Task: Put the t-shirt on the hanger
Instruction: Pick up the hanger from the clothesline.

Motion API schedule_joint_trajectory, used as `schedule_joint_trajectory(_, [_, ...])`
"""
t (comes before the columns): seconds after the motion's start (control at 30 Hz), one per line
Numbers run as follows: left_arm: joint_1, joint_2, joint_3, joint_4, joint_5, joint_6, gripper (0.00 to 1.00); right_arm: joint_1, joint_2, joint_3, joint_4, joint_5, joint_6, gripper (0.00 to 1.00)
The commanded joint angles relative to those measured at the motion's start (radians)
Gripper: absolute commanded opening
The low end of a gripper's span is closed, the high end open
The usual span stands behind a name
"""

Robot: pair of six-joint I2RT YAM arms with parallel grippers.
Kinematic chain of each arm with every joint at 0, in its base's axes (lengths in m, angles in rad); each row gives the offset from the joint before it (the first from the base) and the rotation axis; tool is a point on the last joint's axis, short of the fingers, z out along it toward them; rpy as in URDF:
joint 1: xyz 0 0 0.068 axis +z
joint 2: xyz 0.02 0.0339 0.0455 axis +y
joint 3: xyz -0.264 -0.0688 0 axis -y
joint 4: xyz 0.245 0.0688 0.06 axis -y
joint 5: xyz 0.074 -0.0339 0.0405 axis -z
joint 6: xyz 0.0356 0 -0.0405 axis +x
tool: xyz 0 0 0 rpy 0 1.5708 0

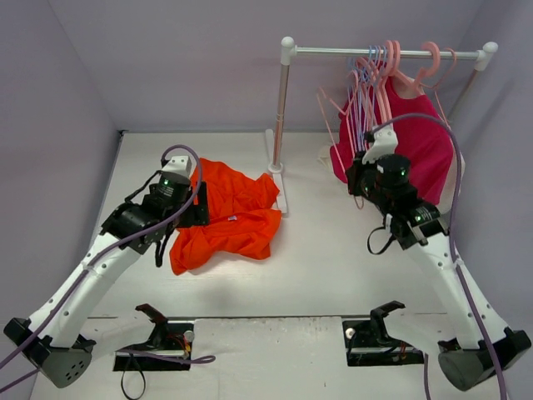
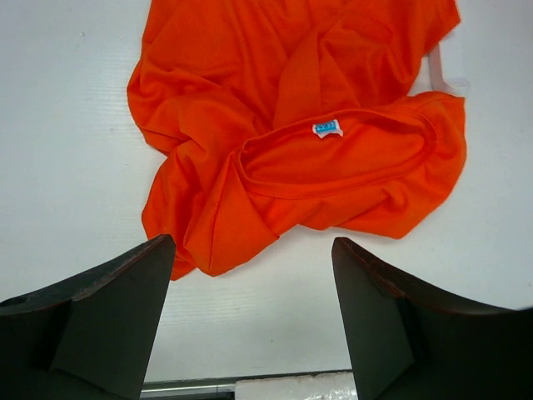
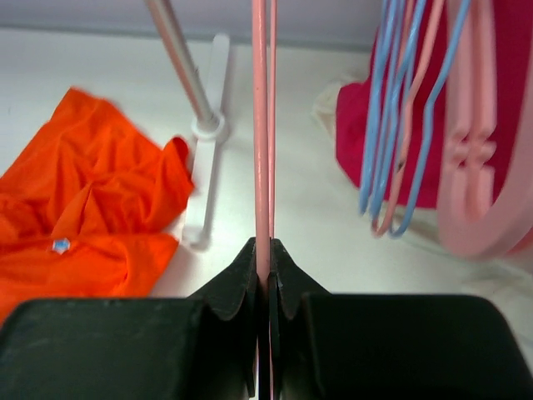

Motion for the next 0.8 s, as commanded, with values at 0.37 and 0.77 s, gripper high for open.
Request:
schedule_joint_trajectory(0.37, [0.008,0.278,-0.096,0.165,-0.17,-0.277,0.72,0.024,-0.275,-0.283,0.061,-0.148,-0.008,0.0])
schedule_joint_trajectory(0.77, [0.008,0.431,-0.128,0.208,-0.214,-0.301,0.62,0.024,-0.314,-0.322,0.056,-0.219,-0.032,0.0])
